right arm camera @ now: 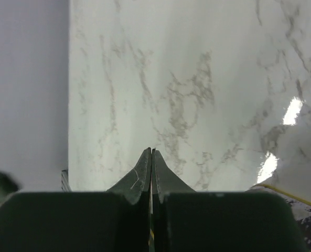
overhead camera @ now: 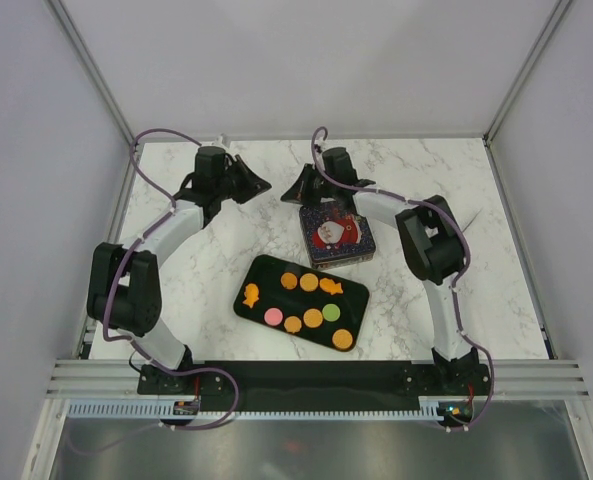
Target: Pack the cookies
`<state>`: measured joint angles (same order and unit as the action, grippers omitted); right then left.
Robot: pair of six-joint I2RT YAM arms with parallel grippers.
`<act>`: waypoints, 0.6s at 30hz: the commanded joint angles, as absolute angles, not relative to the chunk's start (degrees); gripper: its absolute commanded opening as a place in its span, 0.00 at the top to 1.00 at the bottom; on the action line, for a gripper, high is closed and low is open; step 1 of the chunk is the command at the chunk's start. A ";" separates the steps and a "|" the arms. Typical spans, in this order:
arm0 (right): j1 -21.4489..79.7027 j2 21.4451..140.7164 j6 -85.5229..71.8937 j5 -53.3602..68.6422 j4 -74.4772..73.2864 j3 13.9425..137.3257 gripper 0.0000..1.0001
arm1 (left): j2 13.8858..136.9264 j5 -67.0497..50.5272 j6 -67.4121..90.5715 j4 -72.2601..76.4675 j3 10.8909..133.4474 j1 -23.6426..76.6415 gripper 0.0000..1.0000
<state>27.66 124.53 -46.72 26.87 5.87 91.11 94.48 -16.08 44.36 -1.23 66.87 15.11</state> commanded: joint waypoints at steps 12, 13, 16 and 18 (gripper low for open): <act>27.69 133.86 -47.90 29.27 8.97 91.75 0.99 | 94.13 -15.73 41.66 -3.34 68.20 15.03 0.98; 27.34 133.16 -47.81 29.53 8.88 92.54 0.99 | 94.22 -15.99 41.57 -3.43 68.29 15.03 0.98; 26.55 130.79 -47.11 29.71 8.97 94.30 0.96 | 94.31 -17.22 40.96 -3.69 69.34 15.03 0.98; 26.11 129.21 -45.80 29.27 8.27 95.62 0.94 | 94.40 -18.18 40.00 -4.13 70.40 15.12 0.96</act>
